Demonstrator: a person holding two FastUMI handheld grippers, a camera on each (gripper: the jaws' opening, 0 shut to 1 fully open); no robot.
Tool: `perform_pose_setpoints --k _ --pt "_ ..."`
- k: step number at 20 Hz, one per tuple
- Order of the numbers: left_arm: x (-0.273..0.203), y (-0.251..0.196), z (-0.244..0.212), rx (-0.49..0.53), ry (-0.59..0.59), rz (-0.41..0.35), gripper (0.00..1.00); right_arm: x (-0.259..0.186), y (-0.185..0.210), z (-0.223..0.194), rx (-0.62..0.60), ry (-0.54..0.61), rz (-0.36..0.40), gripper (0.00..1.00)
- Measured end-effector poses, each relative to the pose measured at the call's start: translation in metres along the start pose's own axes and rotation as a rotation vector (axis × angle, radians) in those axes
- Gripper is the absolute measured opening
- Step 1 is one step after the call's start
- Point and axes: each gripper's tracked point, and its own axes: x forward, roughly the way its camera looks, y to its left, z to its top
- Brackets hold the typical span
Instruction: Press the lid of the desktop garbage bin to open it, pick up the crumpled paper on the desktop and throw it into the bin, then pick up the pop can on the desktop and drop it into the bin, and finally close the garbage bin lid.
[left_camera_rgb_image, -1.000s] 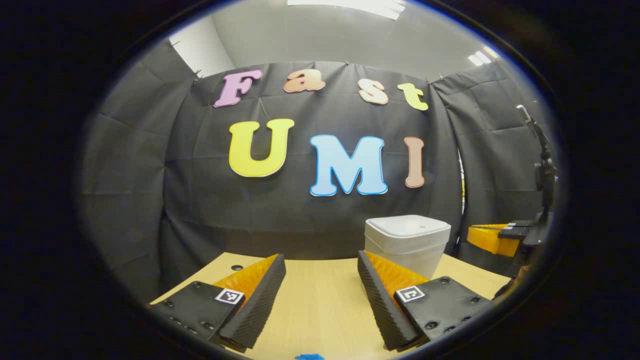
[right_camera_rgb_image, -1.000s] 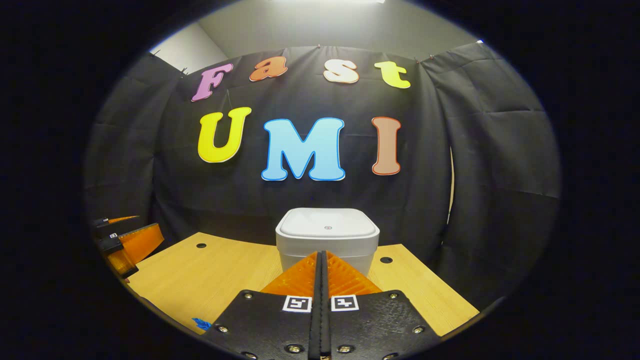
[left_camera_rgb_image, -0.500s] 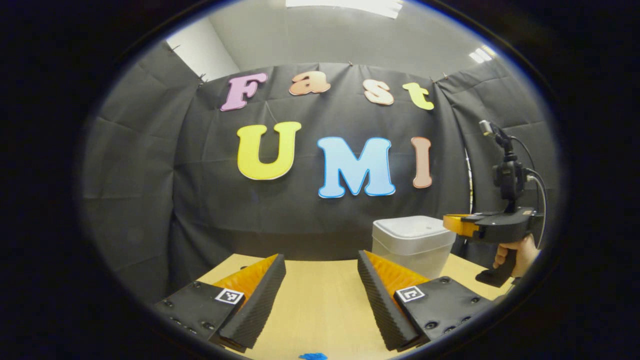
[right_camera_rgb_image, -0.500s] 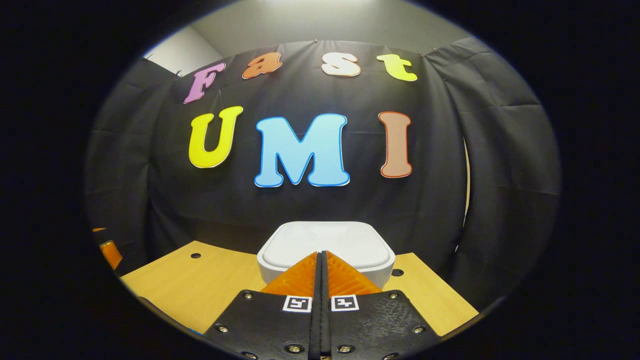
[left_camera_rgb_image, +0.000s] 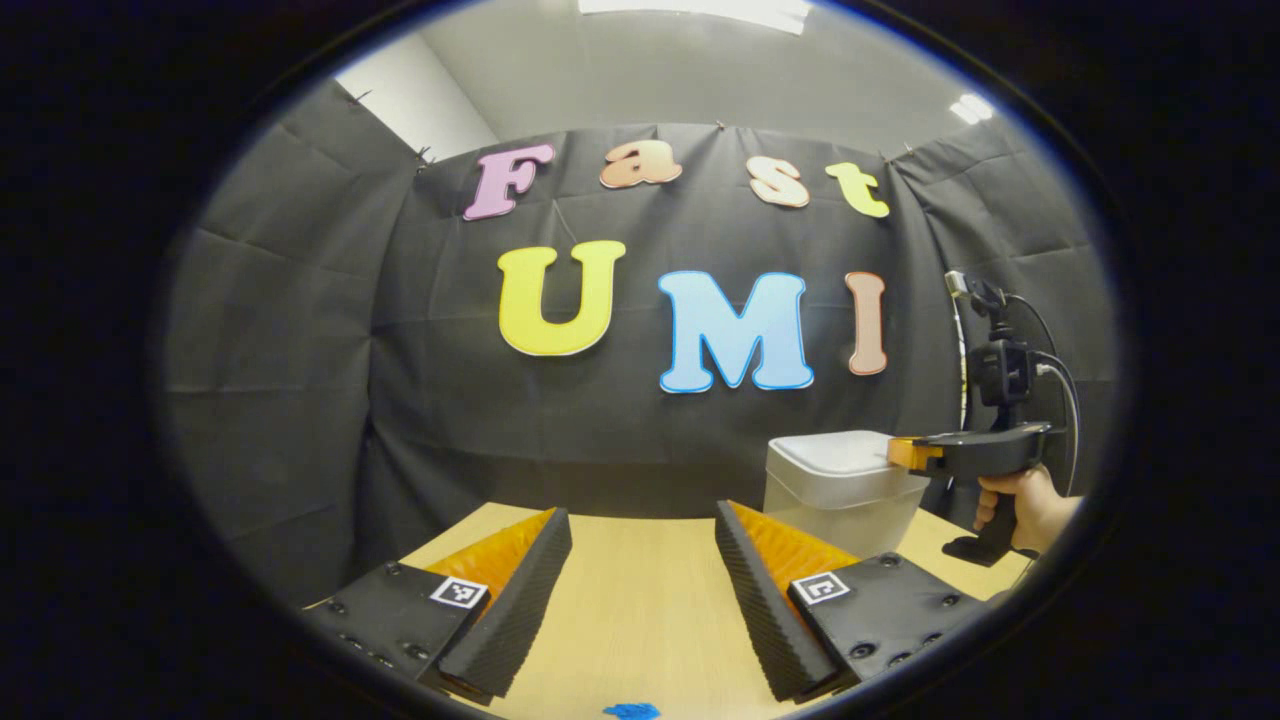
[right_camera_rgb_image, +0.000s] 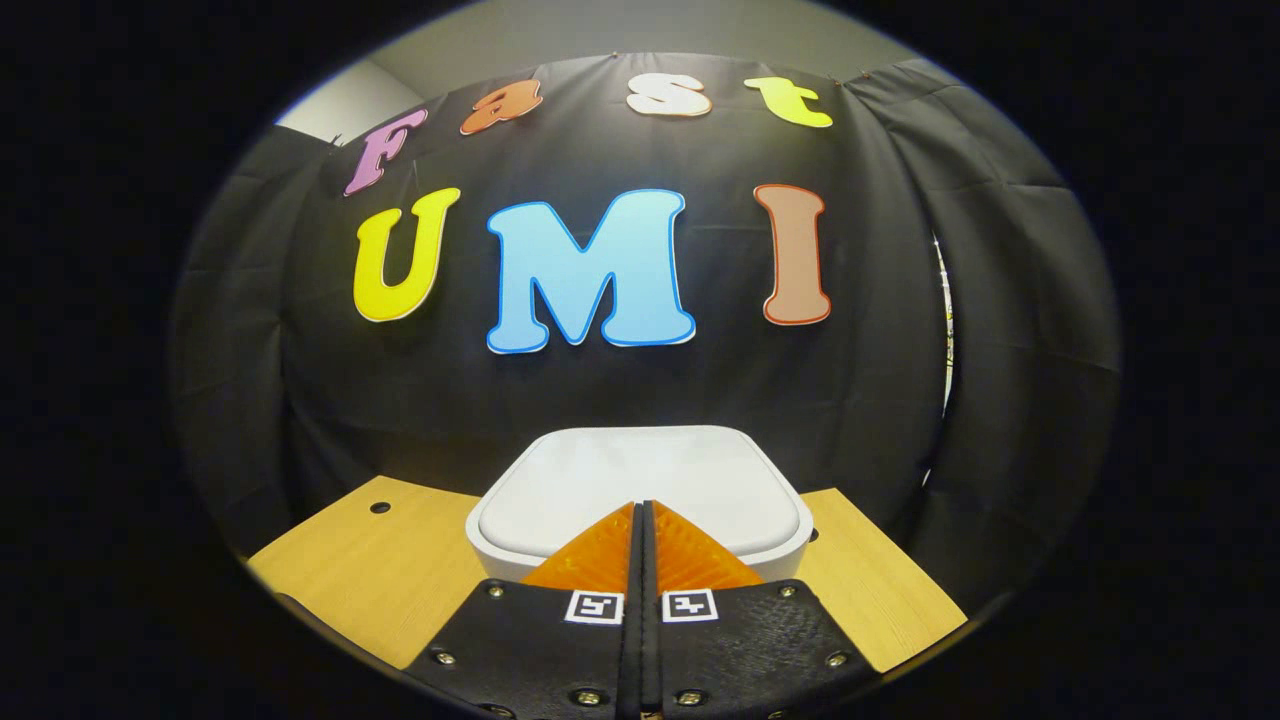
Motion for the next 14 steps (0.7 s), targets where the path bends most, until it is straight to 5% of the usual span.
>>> perform_pose_setpoints --k 14 --pt "-0.007 -0.003 0.005 -0.005 -0.02 -0.004 0.94 -0.001 0.001 0.002 -0.067 -0.042 -0.005 0.0"
